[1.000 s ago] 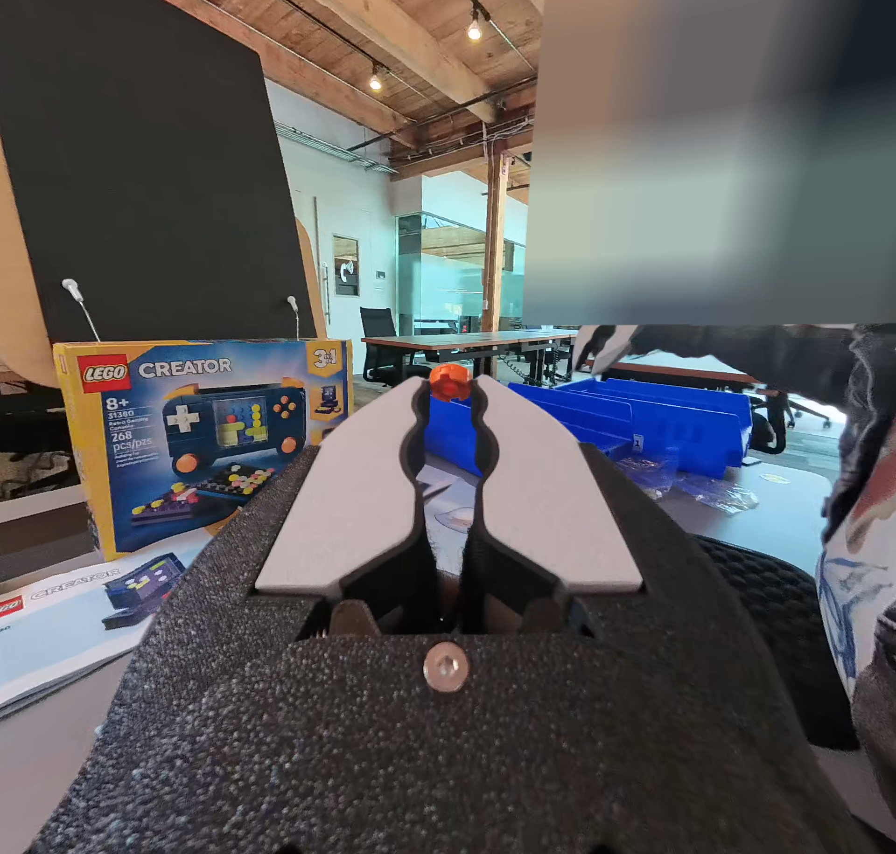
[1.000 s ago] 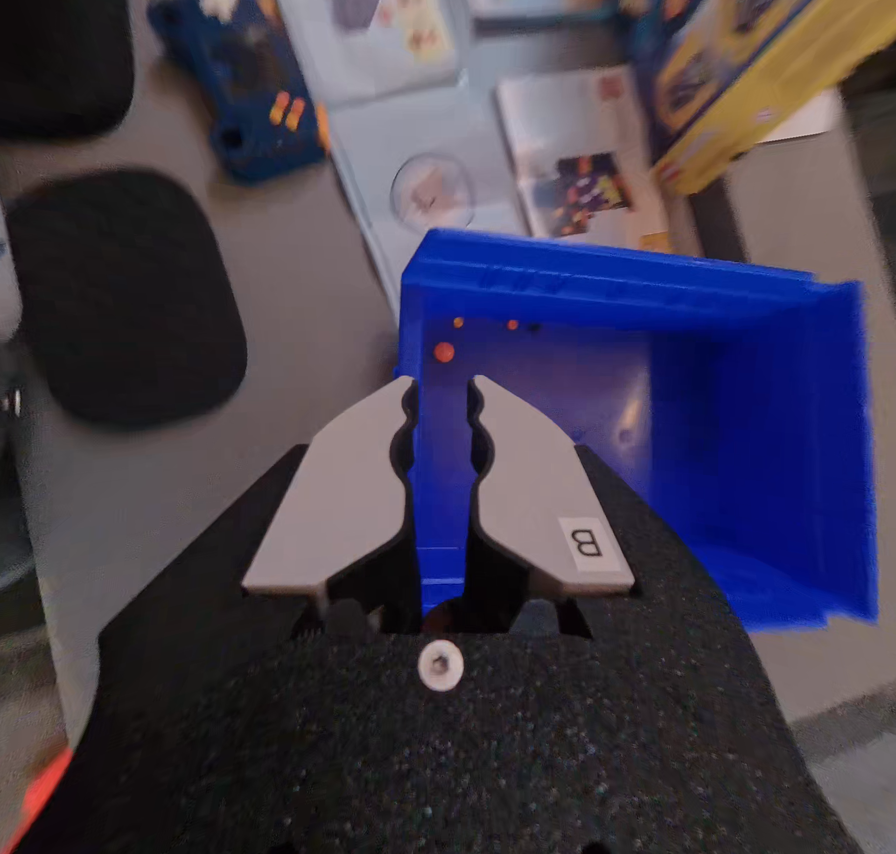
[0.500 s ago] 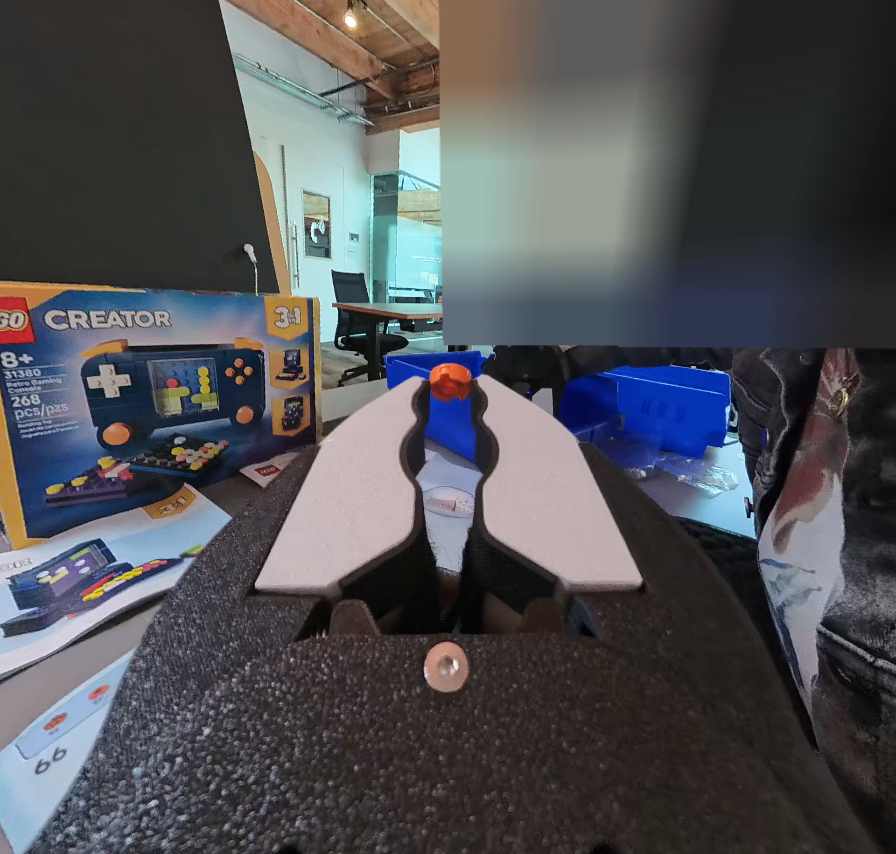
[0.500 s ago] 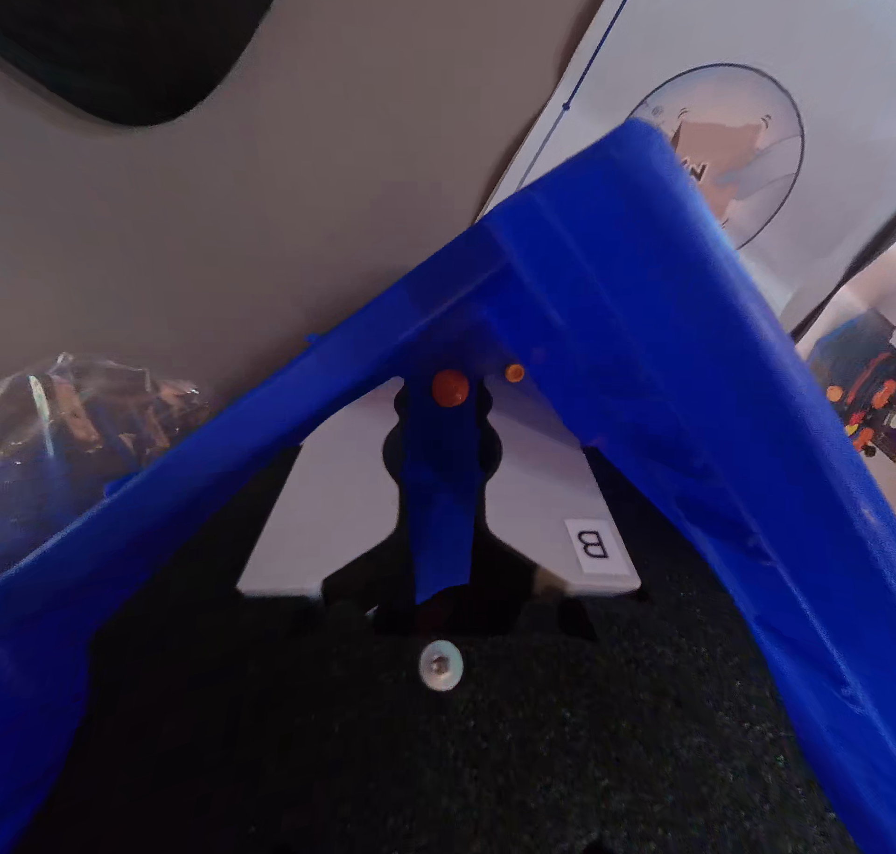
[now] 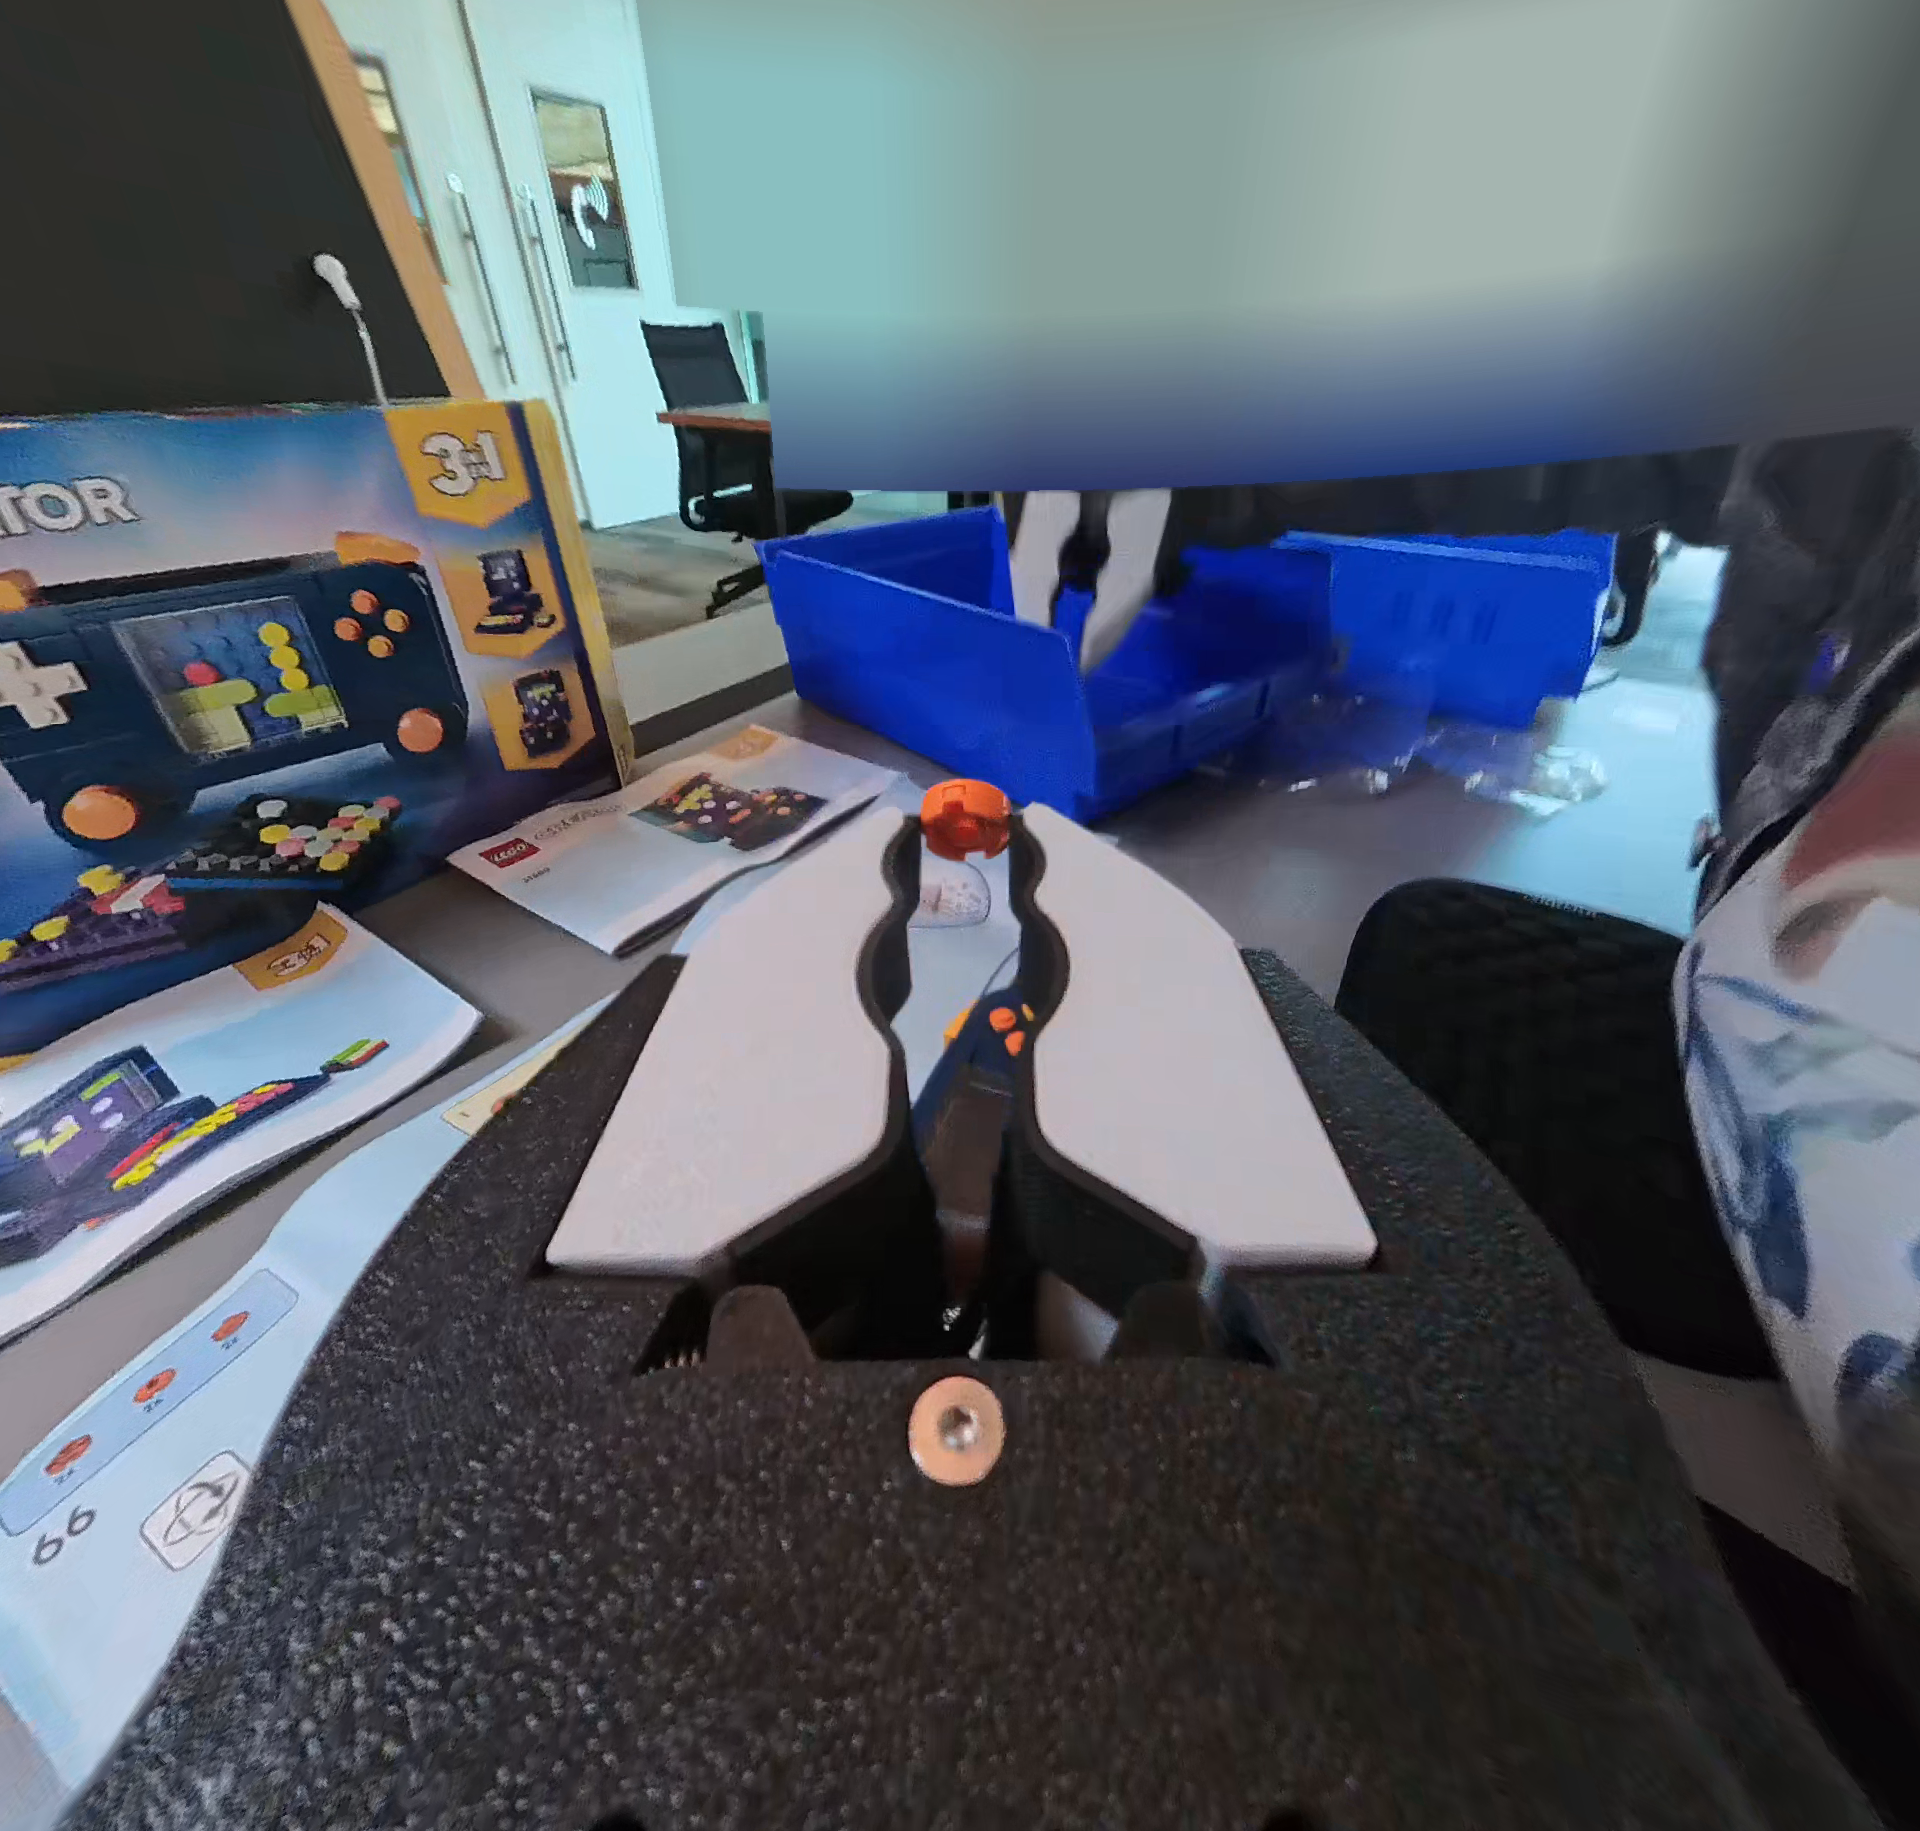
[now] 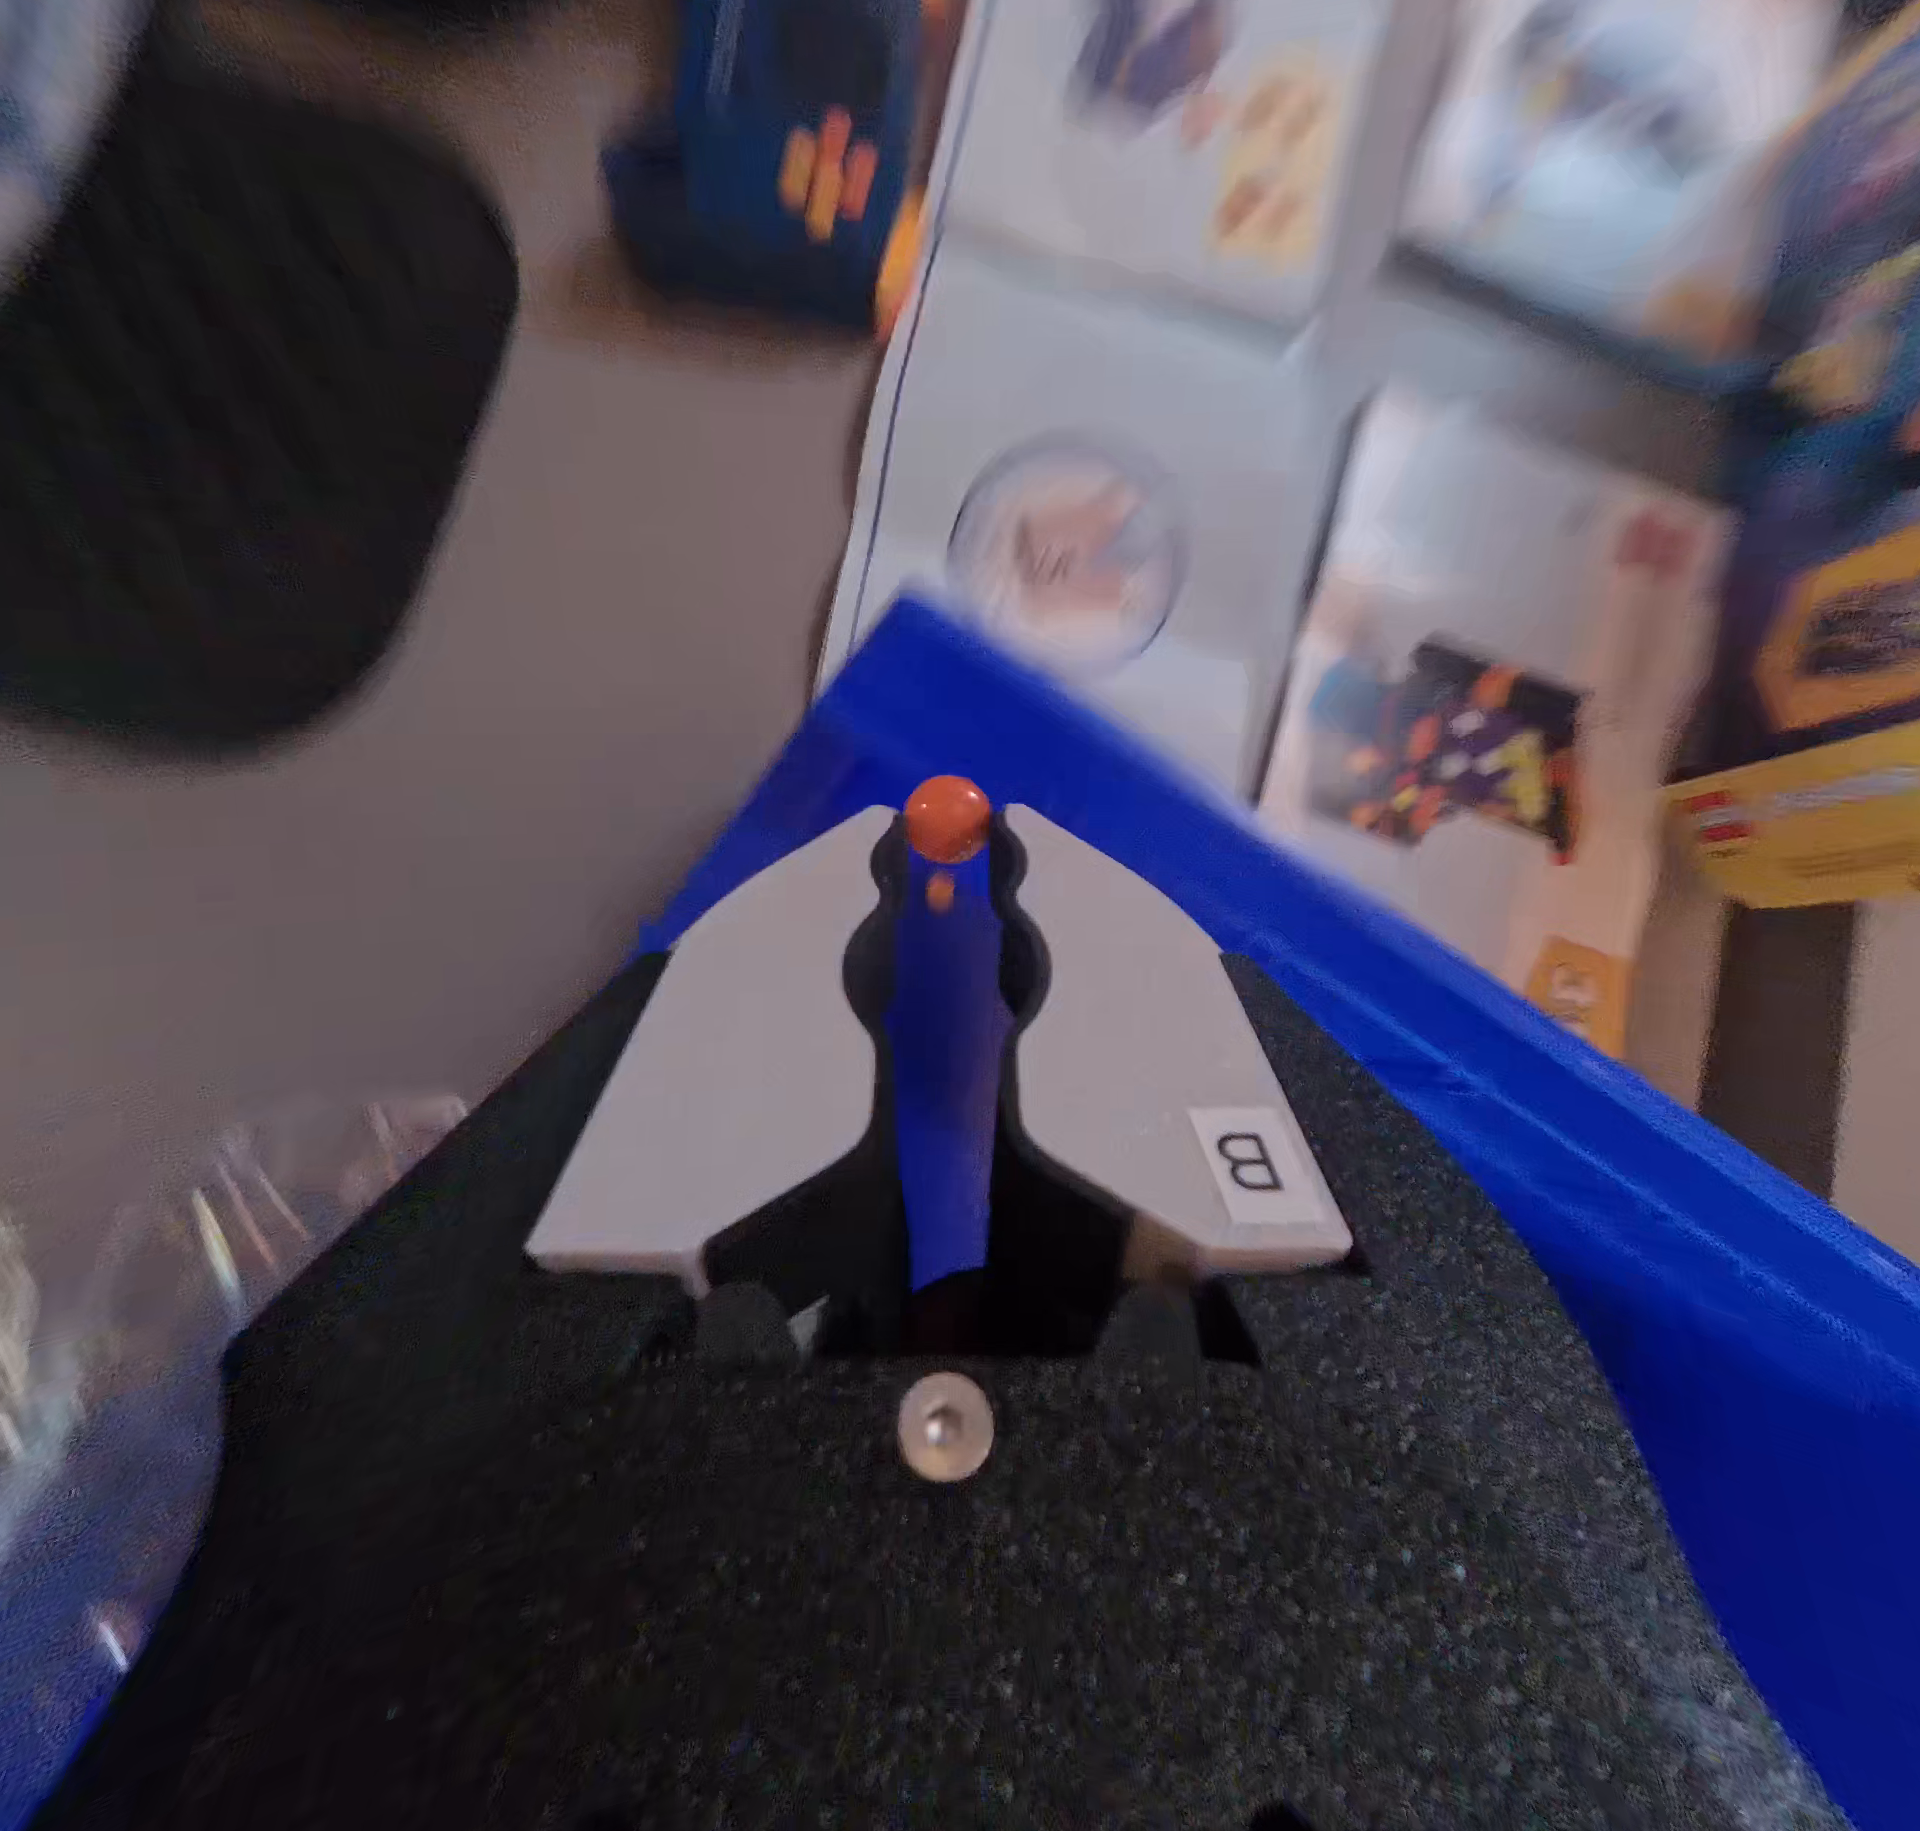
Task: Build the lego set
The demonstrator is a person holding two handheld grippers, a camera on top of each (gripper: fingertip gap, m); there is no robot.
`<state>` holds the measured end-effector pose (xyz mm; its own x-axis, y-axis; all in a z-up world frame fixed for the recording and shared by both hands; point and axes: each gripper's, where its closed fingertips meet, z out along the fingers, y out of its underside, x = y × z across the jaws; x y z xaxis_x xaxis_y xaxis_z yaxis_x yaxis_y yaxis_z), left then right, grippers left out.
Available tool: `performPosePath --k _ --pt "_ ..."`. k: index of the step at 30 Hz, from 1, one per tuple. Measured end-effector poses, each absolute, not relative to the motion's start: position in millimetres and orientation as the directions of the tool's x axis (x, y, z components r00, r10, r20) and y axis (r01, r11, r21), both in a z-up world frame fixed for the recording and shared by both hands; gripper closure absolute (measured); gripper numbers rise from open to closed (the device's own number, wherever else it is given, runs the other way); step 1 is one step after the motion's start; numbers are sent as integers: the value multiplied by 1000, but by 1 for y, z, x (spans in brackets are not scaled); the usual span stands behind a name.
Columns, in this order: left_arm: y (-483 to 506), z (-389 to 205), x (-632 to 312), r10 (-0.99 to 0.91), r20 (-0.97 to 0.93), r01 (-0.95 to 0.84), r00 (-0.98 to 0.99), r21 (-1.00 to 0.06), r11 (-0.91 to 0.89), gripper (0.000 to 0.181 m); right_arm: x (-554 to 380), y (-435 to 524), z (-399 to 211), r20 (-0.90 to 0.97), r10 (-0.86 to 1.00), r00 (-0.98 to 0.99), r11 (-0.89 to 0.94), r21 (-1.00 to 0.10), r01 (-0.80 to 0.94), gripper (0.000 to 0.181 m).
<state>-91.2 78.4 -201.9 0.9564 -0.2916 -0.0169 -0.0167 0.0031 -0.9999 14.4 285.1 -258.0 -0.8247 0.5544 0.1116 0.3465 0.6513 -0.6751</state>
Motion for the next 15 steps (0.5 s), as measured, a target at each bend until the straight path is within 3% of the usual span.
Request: performPosePath --k 2,4,9,12,15 --pt "81 -204 -78 -313 -53 -55 948 -999 4 166 7 265 -208 59 678 -732 417 -852 317 167" --pt "82 -204 -65 -330 -75 -73 941 -997 17 166 7 235 -166 -64 730 -680 147 -957 248 167" --pt "70 -194 -29 -416 -74 -38 906 -995 96 166 9 155 -145 -339 688 -642 -289 -939 186 168" --pt "56 -195 -18 -427 -114 -71 897 -991 116 166 7 101 -164 -393 632 -668 -354 -913 203 167" --pt "38 -196 -8 -469 -101 -48 877 -991 123 166 8 55 -178 -277 651 -707 -244 -958 150 168"
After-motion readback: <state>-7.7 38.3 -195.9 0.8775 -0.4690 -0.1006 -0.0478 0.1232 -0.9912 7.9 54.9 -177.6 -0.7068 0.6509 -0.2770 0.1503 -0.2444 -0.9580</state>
